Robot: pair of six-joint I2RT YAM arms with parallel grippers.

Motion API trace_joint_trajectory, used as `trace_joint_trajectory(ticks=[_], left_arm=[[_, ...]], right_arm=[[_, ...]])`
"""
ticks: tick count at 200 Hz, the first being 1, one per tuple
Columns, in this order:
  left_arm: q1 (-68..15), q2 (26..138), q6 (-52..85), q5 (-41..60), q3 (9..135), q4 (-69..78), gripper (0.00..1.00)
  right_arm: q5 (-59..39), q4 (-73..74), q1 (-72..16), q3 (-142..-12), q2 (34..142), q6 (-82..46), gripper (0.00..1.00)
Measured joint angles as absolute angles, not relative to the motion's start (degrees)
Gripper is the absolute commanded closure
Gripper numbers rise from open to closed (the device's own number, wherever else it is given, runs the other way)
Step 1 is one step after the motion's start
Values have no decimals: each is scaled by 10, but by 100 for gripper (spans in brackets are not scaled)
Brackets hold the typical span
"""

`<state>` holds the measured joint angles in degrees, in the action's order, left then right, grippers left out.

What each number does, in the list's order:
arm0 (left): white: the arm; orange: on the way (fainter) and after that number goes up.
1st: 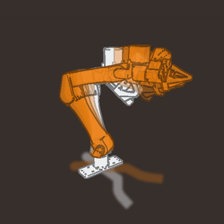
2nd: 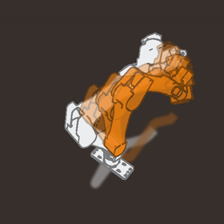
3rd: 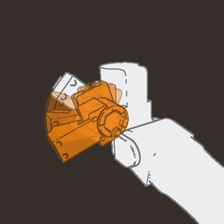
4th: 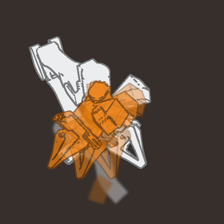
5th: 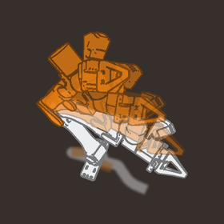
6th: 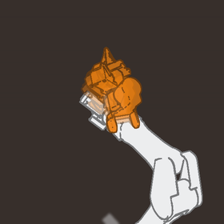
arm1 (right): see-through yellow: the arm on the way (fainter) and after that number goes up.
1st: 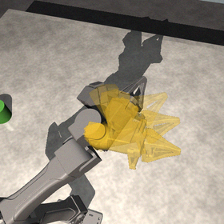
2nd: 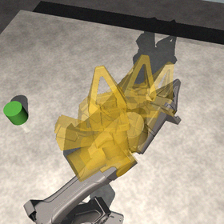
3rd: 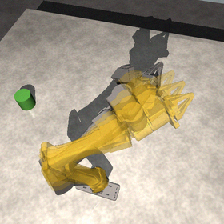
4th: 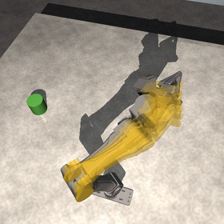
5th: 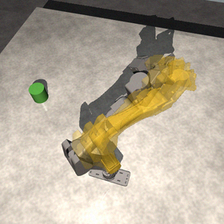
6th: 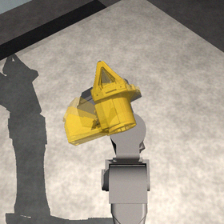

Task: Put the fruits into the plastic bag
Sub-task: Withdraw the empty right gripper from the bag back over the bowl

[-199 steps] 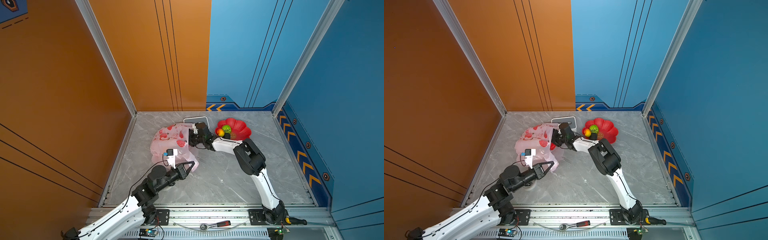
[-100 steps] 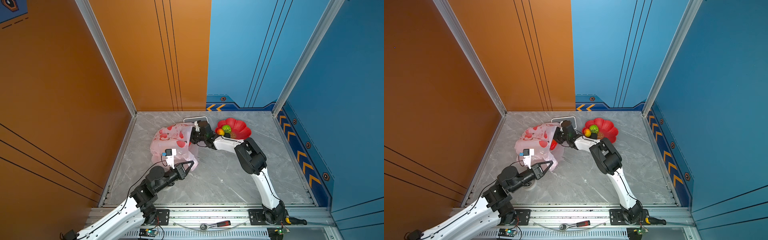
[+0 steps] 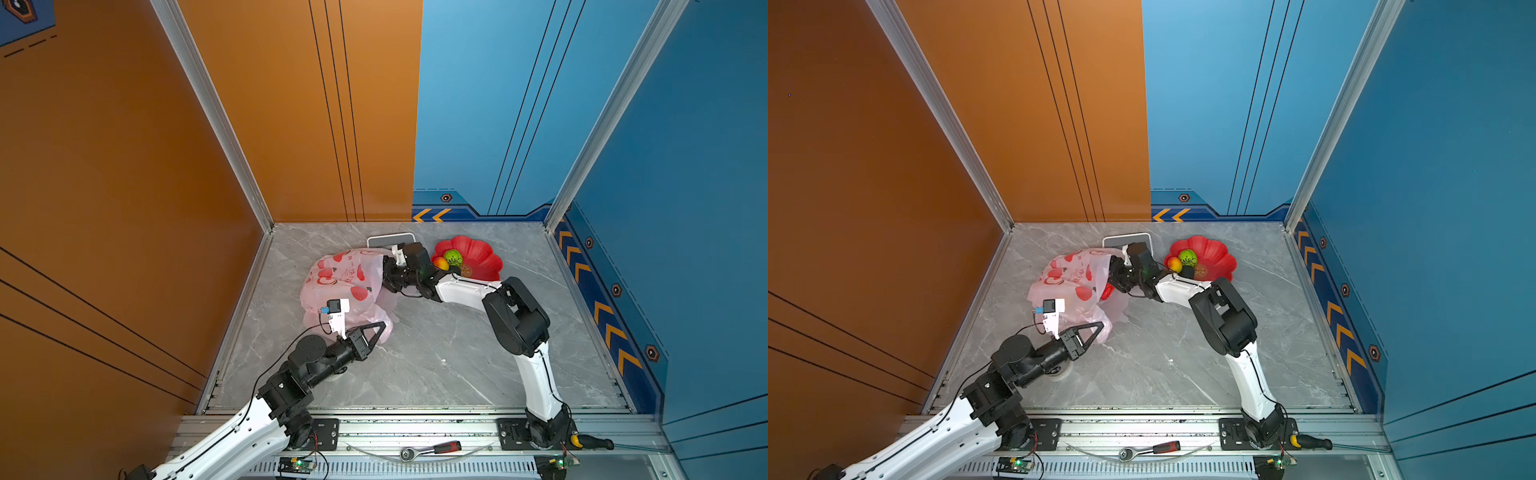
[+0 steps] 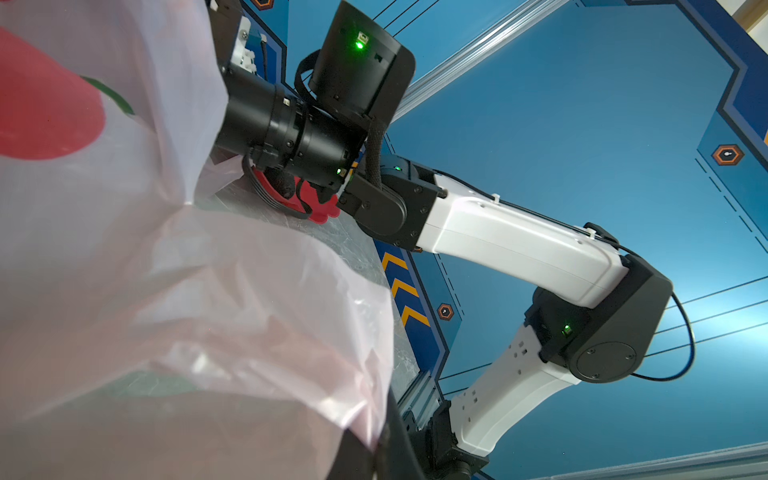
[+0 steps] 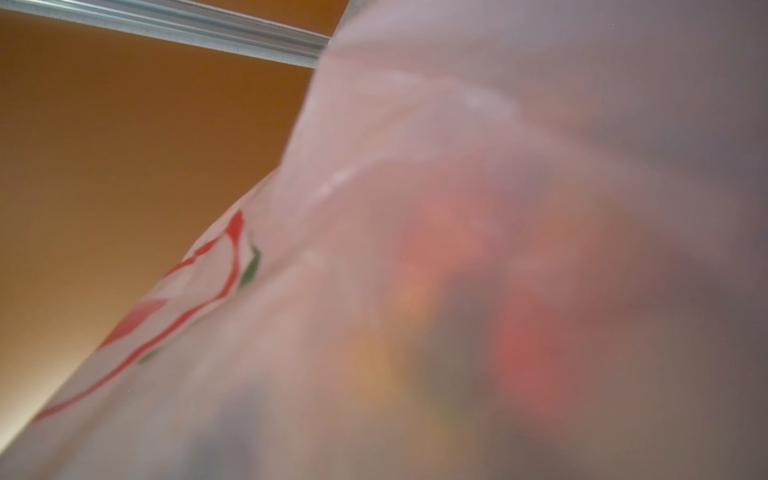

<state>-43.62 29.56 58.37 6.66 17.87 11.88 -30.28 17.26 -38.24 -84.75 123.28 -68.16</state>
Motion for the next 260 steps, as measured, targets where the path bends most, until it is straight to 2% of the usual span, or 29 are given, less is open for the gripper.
trace_joint_trajectory(ticks=[39, 93, 112, 121, 187, 220, 260], left_arm=[[-436, 293, 583, 65, 179, 112, 100], [-436, 290, 583, 65, 179, 104, 100], [-436, 291, 580, 65, 180, 95, 100], [-436, 291, 579, 65, 181, 91, 100], [-436, 320, 568, 60, 188, 79, 100], [-435, 344, 562, 61, 203, 79, 100], [-435, 353, 553, 61, 214, 81, 100]], right_arm=[[-330, 50, -383, -818, 1173, -603, 25], [-304, -135, -382, -748, 1043, -460, 22], [-285, -188, -379, -722, 996, -423, 14], [-275, -212, -377, -714, 974, -406, 0], [-179, -320, -299, -696, 791, -310, 0], [-167, -343, -211, -708, 791, -286, 0], [-151, -367, -147, -793, 902, -268, 0]])
